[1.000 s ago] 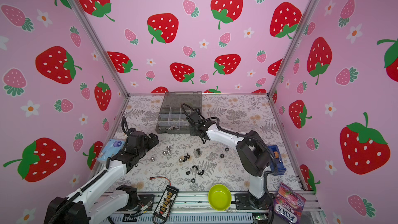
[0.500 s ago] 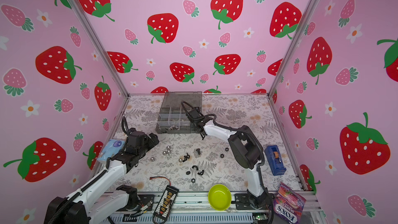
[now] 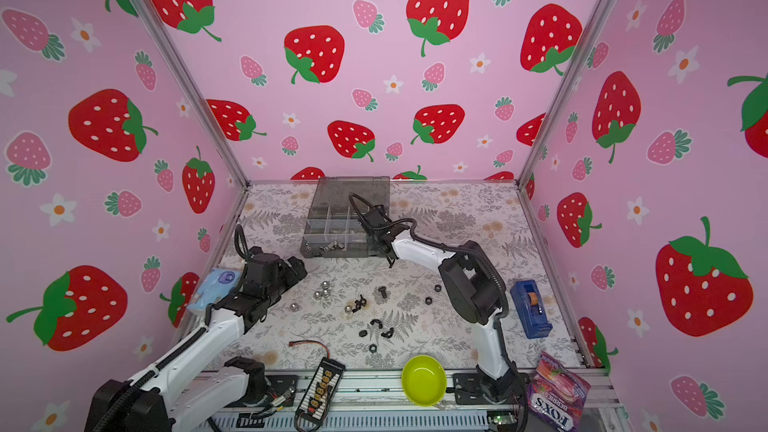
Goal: Sort the screws and nuts into containers
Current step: 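Open the right gripper to drop the bolt into the bolt compartment, then move the right gripper back down to a black bolt on the table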
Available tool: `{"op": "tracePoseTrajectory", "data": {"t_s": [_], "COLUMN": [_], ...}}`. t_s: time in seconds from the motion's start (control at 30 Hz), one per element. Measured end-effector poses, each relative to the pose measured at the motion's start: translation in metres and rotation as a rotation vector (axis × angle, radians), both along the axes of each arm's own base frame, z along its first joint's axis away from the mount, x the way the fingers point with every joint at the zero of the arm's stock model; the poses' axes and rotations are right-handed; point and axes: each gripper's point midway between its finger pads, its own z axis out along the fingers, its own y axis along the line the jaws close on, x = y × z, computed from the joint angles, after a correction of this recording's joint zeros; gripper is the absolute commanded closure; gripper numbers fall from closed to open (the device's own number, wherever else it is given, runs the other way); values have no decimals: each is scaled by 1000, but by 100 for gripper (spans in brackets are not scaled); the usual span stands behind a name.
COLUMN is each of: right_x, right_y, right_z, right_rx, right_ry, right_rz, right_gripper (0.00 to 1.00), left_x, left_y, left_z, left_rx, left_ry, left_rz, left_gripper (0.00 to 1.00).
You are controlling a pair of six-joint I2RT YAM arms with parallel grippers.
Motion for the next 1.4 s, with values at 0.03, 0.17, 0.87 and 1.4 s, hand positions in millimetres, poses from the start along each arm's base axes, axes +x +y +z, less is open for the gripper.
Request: {"op": "tracePoseTrajectory", "data": {"t_s": [0.03, 0.17, 0.87, 1.4], "right_x": [0, -1, -95, -147], "right_y": [0, -1, -39, -30], "right_z": [0, 1, -6, -31], "right_rx": [0, 3, -18, -28], "right_ry": [0, -3, 116, 231], "right_rz": [0, 0, 64, 141], "right_gripper": [69, 68, 66, 67], "left_x": [0, 0, 0, 0], "left_y": [0, 0, 0, -1], "left_z": [0, 0, -5, -8], "left_rx": [0, 0, 3, -1], "left_ry": [0, 0, 17, 27], "left_rz": [0, 0, 1, 0], "left_gripper": [1, 1, 1, 1]}}
